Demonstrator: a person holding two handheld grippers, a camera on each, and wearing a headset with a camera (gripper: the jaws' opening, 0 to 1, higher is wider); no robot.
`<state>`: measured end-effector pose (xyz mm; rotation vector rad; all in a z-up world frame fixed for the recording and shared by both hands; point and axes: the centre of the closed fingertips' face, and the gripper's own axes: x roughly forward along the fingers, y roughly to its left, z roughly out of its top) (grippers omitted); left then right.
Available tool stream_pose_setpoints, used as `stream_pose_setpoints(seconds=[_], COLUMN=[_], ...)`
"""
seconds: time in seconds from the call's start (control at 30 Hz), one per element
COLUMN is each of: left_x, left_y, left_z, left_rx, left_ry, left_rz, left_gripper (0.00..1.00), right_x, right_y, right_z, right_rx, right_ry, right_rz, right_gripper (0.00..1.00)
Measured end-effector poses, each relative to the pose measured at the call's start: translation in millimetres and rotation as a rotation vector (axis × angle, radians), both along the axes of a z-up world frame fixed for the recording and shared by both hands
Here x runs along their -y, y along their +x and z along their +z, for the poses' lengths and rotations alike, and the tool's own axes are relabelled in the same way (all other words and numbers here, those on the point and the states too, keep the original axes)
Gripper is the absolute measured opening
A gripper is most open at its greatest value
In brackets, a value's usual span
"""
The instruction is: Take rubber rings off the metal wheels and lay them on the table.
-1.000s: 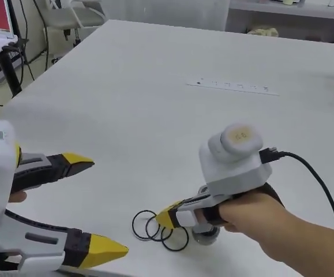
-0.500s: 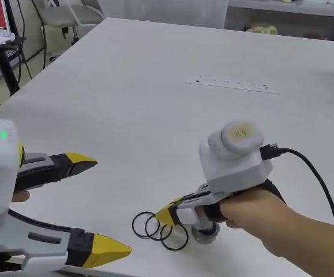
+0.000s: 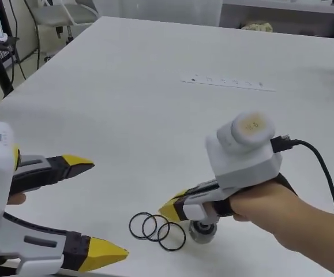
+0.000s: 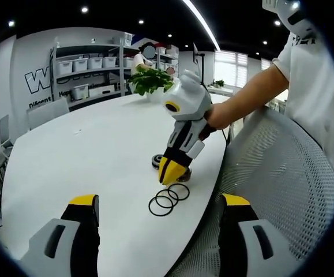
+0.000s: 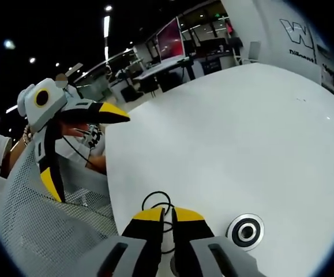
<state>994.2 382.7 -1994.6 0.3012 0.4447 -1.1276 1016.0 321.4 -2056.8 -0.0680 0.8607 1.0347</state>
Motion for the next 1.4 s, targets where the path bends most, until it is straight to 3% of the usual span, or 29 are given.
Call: stream_pose_setpoints(seconds=[0.17,0.47,0.63,0.97,1.17,1.4], left_x=[1.1,0.9,0.1,-2.2,0.9,4.5], left_y=[0.3,1.8,1.5,2.9,5.0,7.2], left_z=[0.3,2.0,3.7,8.1,13.7,18.5], left_rx=[-0.001,-0.002,-0.005,-0.004,-0.002,0.007], left_ry=[-0.001,0.001,-0.001,-0.003,-0.011,-0.013], left_rz=[-0.004,-0.013,-0.014,-0.013,-0.024,-0.043], left_gripper=[0.84,0.85,0.85,0.87,0.9,0.92], right_x=[8.1,20.6,30.8,57.5,69.2,82.5], right_y=[-0.5,0.7,3.5,10.9,6.3,5.8], right_z=[8.2,35.4,46.7,59.3,55.1,46.0], right_rx=[0.041,0.17,0.178,0.259,0.301,0.295], right_ry=[-0.01,0.017,0.051,0.059,0.047,0.046], right_rz=[0.02,0.089,0.074,0.067,0.101,0.069], right_gripper=[0.05,0.17,0.21,0.31,0.4,0.41])
